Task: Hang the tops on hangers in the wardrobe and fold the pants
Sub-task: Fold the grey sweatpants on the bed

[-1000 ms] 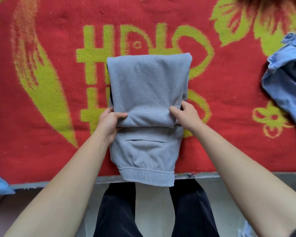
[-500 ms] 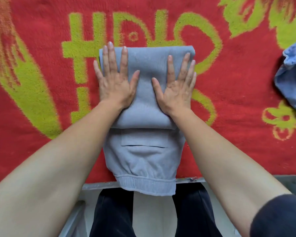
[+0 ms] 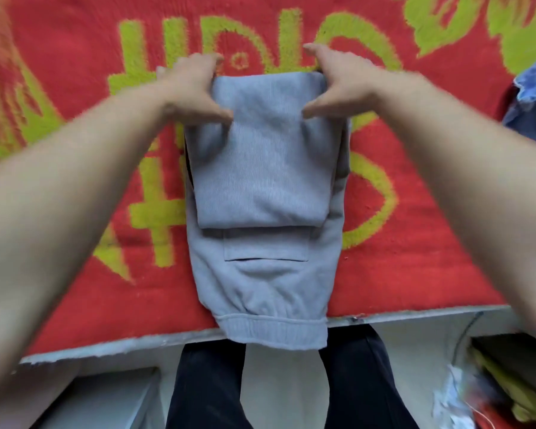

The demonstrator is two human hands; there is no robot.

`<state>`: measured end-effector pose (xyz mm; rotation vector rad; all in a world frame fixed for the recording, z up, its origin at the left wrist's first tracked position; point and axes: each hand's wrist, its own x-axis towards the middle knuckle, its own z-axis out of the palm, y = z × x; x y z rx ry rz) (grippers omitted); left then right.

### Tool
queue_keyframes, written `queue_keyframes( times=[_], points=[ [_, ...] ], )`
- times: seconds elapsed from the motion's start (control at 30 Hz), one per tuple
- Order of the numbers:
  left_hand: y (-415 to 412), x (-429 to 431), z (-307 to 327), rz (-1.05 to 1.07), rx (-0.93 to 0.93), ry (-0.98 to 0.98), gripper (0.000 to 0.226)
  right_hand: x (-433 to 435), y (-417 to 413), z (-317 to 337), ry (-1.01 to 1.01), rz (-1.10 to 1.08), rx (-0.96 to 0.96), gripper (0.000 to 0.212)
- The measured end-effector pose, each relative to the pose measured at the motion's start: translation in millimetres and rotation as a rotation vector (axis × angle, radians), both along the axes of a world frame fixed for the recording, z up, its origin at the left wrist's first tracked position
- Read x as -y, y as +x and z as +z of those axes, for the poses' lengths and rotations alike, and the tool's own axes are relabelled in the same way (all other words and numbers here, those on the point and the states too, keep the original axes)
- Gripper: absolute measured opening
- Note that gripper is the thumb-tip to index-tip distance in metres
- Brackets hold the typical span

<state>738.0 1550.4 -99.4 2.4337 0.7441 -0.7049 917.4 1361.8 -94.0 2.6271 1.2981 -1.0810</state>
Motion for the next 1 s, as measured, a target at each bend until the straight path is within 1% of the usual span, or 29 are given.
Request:
queue_keyframes(
  times=[0.03, 0.07, 0.1, 0.17, 0.2, 0.23, 0.3, 0.4, 0.53, 0.67, 0.77, 0.83, 0.9, 1.0],
  points=[
    [4.3, -2.7, 4.5, -0.059, -0.056, -0.002, 0.095, -8.6, 7.0, 5.7, -0.112, 0.068, -0.023, 0.103],
    [6.1, -1.3, 8.4, -0.113, -0.078, 0.007, 0.089, -14.4, 8.8, 11.0, -0.185, 0.125, -0.009, 0.093],
    [6.1, 2.2, 12.7, -0.156, -0.071, 0.024, 0.079, -17.5, 7.7, 15.7, -0.219, 0.171, 0.014, 0.077],
    [1.3, 11.5, 23.2, -0.208, -0.01, 0.051, 0.047, -16.6, 1.0, 28.4, -0.213, 0.235, 0.027, 0.04],
    [-4.1, 16.8, 30.5, -0.212, 0.023, 0.056, 0.033, -11.9, -3.4, 37.1, -0.185, 0.25, 0.034, 0.026],
    [-10.8, 22.0, 39.3, -0.196, 0.05, 0.056, 0.025, -5.1, -8.1, 47.0, -0.153, 0.251, 0.044, 0.019],
    [-27.0, 32.0, 56.7, -0.14, 0.119, 0.047, 0.018, 13.3, -17.2, 69.0, -0.07, 0.233, 0.08, 0.013],
    [-56.1, 52.0, 86.1, -0.1, 0.229, 0.067, 0.022, 45.3, -42.5, 104.8, 0.063, 0.18, 0.162, 0.013],
    [-108.0, 91.3, 121.1, -0.067, 0.341, 0.132, 0.034, 93.3, -95.9, 141.5, 0.189, 0.113, 0.217, 0.032],
    [-153.9, 136.8, 139.4, -0.015, 0.43, 0.174, 0.04, 137.4, -148.7, 157.1, 0.371, -0.007, 0.28, 0.034],
    [-199.4, 181.7, 137.6, 0.088, 0.449, 0.197, 0.038, 167.5, -190.8, 156.2, 0.485, 0.017, 0.285, 0.036],
    [-232.9, 213.6, 129.3, 0.141, 0.445, 0.236, 0.041, 188.3, -217.0, 148.5, 0.502, 0.105, 0.292, 0.047],
    [-262.0, 243.7, 118.3, 0.15, 0.41, 0.282, 0.045, 211.8, -242.9, 136.4, 0.463, 0.189, 0.271, 0.058],
    [-289.0, 278.5, 96.8, 0.037, 0.279, 0.287, 0.045, 252.8, -276.6, 108.9, 0.353, 0.243, 0.198, 0.056]
  ],
)
